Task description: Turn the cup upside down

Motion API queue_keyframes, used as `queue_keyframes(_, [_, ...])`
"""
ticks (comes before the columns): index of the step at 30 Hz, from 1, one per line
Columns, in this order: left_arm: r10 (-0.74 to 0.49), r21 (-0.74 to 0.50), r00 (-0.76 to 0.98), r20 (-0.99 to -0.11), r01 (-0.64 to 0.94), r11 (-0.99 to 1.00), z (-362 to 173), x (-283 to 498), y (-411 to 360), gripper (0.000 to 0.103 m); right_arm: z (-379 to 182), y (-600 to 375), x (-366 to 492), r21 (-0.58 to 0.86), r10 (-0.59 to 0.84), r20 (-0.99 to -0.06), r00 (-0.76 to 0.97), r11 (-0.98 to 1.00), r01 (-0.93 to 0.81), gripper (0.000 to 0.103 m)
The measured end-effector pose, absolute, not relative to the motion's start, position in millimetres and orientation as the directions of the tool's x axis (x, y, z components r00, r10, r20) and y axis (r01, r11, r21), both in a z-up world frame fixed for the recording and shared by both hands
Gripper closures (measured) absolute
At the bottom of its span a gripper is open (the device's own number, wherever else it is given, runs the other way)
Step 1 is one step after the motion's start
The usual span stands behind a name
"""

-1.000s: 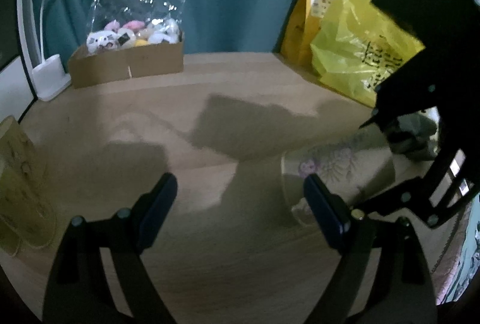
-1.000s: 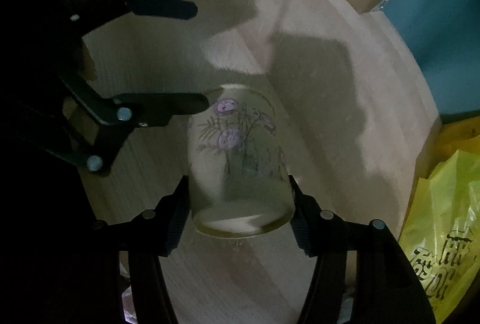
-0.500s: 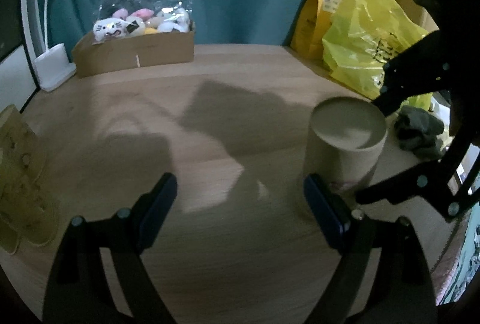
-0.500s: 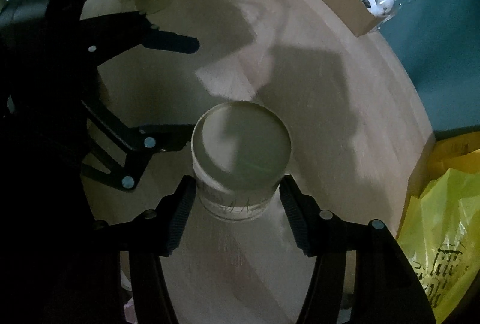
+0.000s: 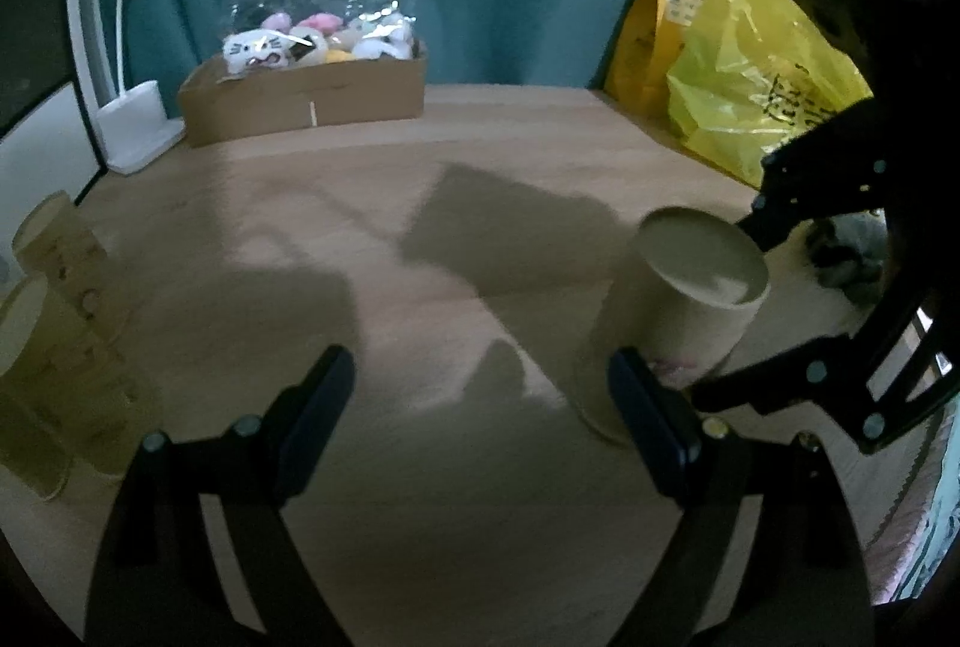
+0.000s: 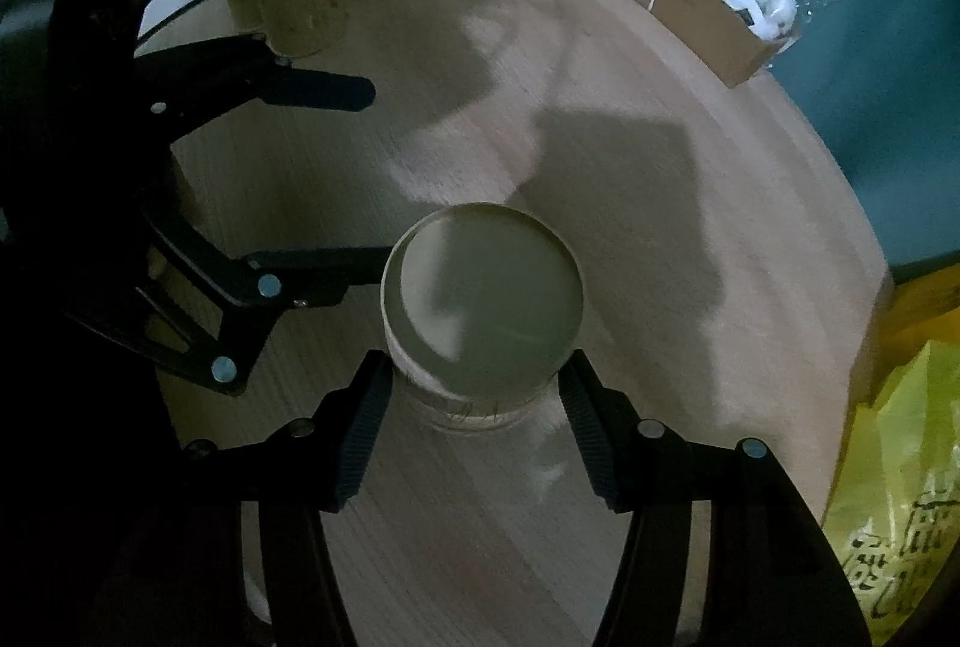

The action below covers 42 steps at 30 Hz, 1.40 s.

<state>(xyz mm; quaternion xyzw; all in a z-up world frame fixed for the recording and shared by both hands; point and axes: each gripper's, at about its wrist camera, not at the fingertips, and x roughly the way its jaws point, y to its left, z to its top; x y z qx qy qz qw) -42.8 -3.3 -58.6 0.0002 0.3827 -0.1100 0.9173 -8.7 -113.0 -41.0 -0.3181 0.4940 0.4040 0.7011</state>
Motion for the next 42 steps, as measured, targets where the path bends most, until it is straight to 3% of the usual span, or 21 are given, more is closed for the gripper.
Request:
queue_keyframes(18, [-0.186,-0.082,0.708,-0.682,0.178,0.981,-54.4,-57.2,8.7,0.015,-48.0,-113.3,-12.2,-0.042,0.278,-0.937,0.213,0.514,-0.857,0.042])
queue_keyframes(23, [-0.186,-0.087,0.727,-0.662,0.171,0.981,-46.8,-70.4,14.9,0.015,-41.2,-115.4,-18.2,-0.065,0.297,-0.914,0.276,0.564,-0.823,0.029])
queue_keyframes(26, [-0.188,-0.088,0.738,-0.648,0.173,0.981,-41.7,-80.2,17.1,0.015,-34.8,-122.5,-22.2,-0.058,0.314,-0.899,0.304,0.603,-0.795,0.029])
queue_keyframes(35, [-0.202,-0.118,0.768,-0.608,0.165,0.979,-29.4,-115.9,21.4,0.015,-8.9,-153.1,-62.1,-0.061,0.339,-0.778,0.529,0.797,-0.6,0.028])
queue_keyframes(42, [-0.204,-0.132,0.798,-0.568,0.156,0.979,-20.3,-149.2,20.6,0.015,0.0,-164.3,-104.8,-0.094,0.216,-0.688,0.692,0.92,-0.381,0.028])
